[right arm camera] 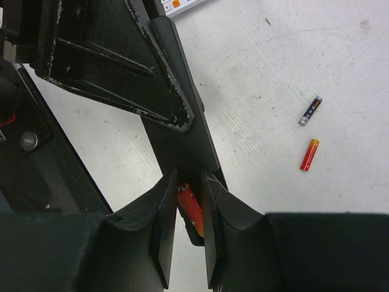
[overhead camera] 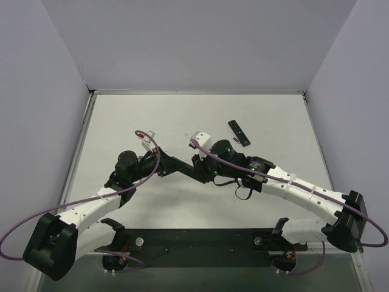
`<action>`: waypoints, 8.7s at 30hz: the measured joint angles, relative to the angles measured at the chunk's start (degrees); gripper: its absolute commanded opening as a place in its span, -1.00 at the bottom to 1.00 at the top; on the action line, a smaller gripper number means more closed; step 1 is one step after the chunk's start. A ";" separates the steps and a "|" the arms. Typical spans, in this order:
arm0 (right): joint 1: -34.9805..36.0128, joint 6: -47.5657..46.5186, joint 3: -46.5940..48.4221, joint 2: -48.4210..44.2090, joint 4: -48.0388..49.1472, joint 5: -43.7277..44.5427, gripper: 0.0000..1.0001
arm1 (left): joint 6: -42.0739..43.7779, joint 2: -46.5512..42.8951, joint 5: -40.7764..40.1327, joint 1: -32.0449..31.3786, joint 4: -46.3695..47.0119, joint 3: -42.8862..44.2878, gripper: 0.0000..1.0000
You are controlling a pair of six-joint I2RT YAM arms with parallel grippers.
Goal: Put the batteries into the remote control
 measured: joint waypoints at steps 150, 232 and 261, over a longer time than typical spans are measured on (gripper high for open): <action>-12.22 -4.15 -5.05 3.58 -0.74 -1.70 -1.00 | 3.04 -4.79 -0.96 8.59 2.01 -14.69 -1.00; 2.82 -14.10 15.41 12.50 -23.91 -2.56 -0.63 | -14.34 -0.96 -1.07 2.08 17.64 -14.78 -1.00; 0.35 -17.05 7.72 -3.89 -18.97 -4.96 -0.51 | -16.52 -0.13 -2.29 2.01 20.17 -15.72 -1.00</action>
